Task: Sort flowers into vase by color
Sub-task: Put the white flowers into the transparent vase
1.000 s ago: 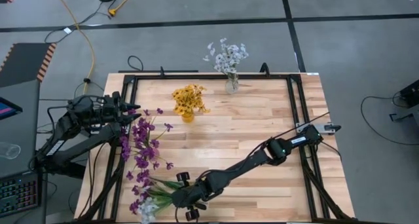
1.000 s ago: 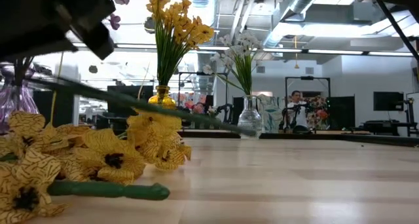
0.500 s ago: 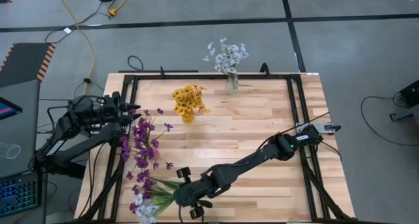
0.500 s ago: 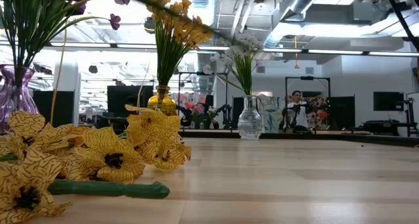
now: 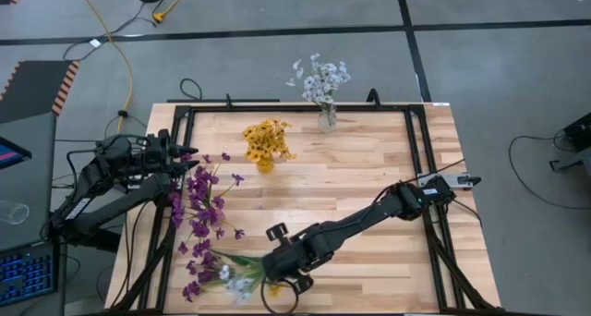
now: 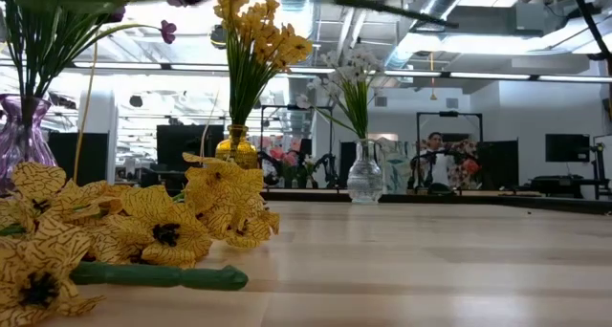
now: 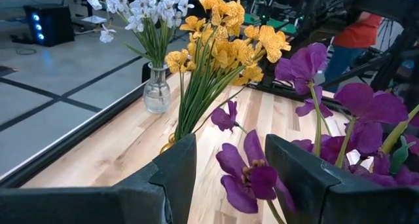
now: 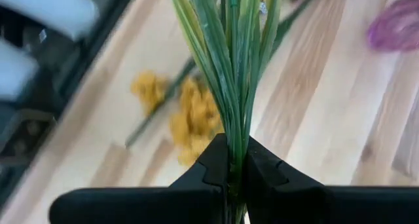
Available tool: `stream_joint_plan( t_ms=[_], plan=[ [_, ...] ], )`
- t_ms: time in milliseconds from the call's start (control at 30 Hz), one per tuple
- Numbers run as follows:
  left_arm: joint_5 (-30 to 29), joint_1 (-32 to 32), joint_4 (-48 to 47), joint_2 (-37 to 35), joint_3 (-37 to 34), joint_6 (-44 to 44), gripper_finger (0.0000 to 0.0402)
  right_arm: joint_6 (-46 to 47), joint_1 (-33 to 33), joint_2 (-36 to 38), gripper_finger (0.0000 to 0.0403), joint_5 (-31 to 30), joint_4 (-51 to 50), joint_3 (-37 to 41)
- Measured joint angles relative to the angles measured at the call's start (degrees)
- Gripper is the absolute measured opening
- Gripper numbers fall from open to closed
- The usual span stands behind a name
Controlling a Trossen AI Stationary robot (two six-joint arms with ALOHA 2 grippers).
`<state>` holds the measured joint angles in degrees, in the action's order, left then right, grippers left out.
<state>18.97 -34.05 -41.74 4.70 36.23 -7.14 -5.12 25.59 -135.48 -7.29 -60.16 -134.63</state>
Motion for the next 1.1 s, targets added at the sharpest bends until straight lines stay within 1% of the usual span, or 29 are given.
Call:
stream_joint_plan(
  t_ms=[133,300,533,667,733,833,900,967,1100],
  plan=[
    [-0.1,0.0,0.0,0.0,0.0,0.0,0.0169,-2.5,-1.2,0.1,0.0053,2.7,-6.6,0.0],
    [-0.4,0.0,0.0,0.0,0.0,0.4,0.0169,-3.1,-3.4,1.8,0.0053,2.9,-15.7,0.0],
    [-2.8,0.0,-0.4,0.0,0.0,0.2,0.0169,-2.9,-6.1,4.9,0.0053,2.9,-23.3,0.0],
    [-2.9,0.0,-0.4,0.0,0.0,0.2,0.0169,-3.0,-7.1,8.0,0.0053,2.8,-25.6,0.1],
    [-2.9,0.0,-0.4,0.0,0.0,0.1,0.0169,-4.1,-7.8,10.2,0.0053,2.8,-25.4,1.6],
    [-2.9,0.0,-0.4,0.0,0.0,0.0,0.0169,-3.9,-9.3,14.9,0.0053,2.6,-22.8,7.9],
    [-2.9,0.0,-0.4,0.0,0.0,0.0,0.0169,-2.9,-10.3,19.3,0.0053,2.6,-19.0,14.9],
    [-2.9,0.0,-0.4,0.0,0.0,0.0,0.0169,-2.0,-11.3,24.8,0.0053,2.4,-13.6,23.3],
    [-2.9,0.0,-0.4,0.0,0.0,0.0,0.0169,2.0,-13.5,36.8,0.0053,1.4,1.4,43.4]
  ],
)
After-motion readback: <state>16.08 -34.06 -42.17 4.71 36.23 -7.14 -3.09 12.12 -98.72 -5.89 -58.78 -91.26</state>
